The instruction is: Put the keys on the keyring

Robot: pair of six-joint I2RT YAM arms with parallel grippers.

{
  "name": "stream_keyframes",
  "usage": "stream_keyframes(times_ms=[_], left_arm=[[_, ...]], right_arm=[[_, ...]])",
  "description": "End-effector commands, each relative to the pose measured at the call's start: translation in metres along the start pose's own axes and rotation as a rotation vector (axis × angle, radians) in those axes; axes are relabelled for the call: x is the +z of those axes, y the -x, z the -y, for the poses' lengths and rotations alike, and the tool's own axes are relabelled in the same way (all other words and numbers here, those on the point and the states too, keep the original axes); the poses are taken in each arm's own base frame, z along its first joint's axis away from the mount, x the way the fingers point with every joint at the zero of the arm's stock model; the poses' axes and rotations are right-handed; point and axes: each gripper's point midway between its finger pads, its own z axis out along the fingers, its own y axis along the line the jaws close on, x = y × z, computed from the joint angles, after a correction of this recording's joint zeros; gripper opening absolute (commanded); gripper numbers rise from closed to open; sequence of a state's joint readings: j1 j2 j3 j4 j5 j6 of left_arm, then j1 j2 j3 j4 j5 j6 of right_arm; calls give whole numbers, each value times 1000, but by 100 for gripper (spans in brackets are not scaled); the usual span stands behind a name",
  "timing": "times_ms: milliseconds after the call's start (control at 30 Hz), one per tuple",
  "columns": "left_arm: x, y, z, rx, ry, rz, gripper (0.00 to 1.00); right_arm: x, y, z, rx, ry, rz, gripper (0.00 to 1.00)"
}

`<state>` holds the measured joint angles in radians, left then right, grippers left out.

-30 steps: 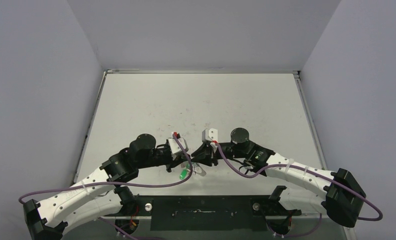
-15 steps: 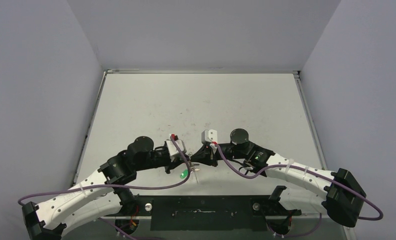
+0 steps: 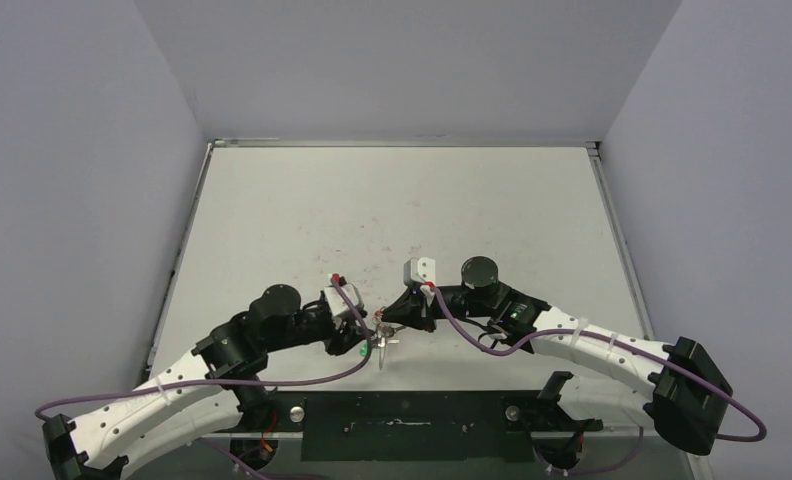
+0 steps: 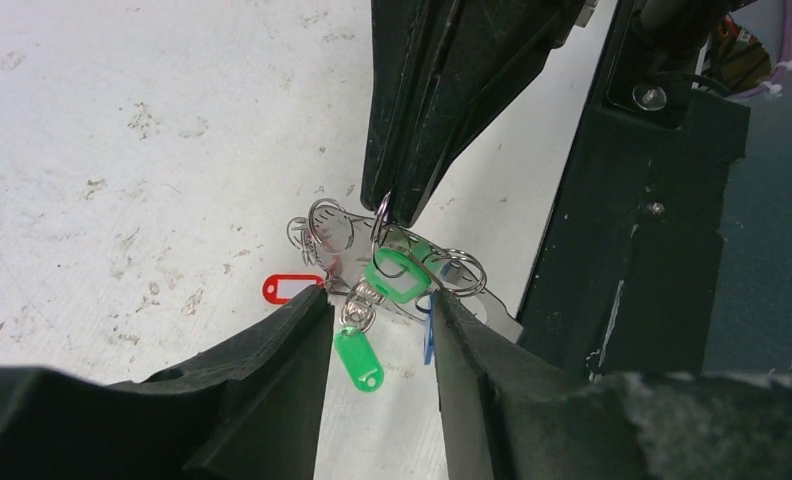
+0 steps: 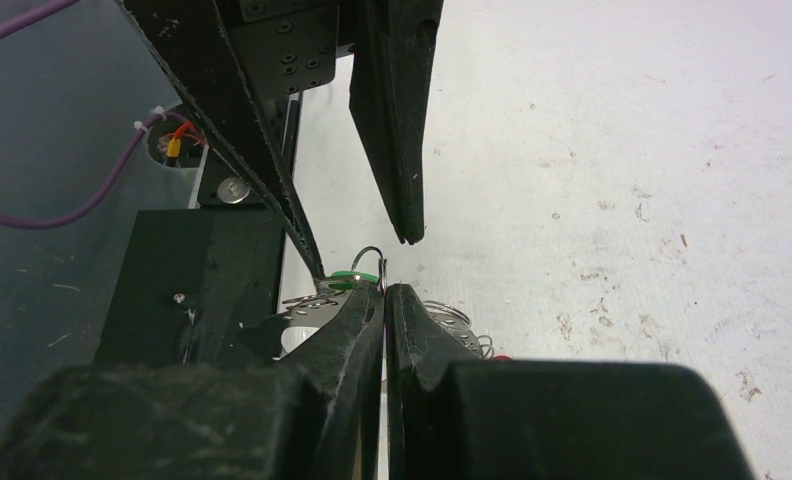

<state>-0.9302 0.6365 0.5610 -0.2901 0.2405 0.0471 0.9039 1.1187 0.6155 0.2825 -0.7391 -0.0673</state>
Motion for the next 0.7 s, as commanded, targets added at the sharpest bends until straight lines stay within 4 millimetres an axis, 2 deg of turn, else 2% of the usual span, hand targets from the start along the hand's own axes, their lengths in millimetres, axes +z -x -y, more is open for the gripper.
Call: stream_keyframes(times_ms=[0, 133, 200, 300, 567, 667], left_arm=[[-3, 27, 5, -30, -13, 139, 42], [-2, 38, 6, -98, -9, 254, 50], [-1, 45, 5, -124, -4, 309, 51], [2, 40, 0, -145, 20, 311, 49], [10, 31, -6, -151, 45, 270, 29], [9, 28, -5, -150, 41, 258, 16]], right_arm=[[-3, 36, 3, -74, -14, 103, 0], [-3, 36, 3, -73, -15, 105, 0], [-3, 36, 3, -73, -15, 105, 0], [-2, 36, 2, -71, -13, 105, 0], [-3, 35, 2, -70, -12, 104, 0], [-3, 36, 2, -72, -12, 105, 0]])
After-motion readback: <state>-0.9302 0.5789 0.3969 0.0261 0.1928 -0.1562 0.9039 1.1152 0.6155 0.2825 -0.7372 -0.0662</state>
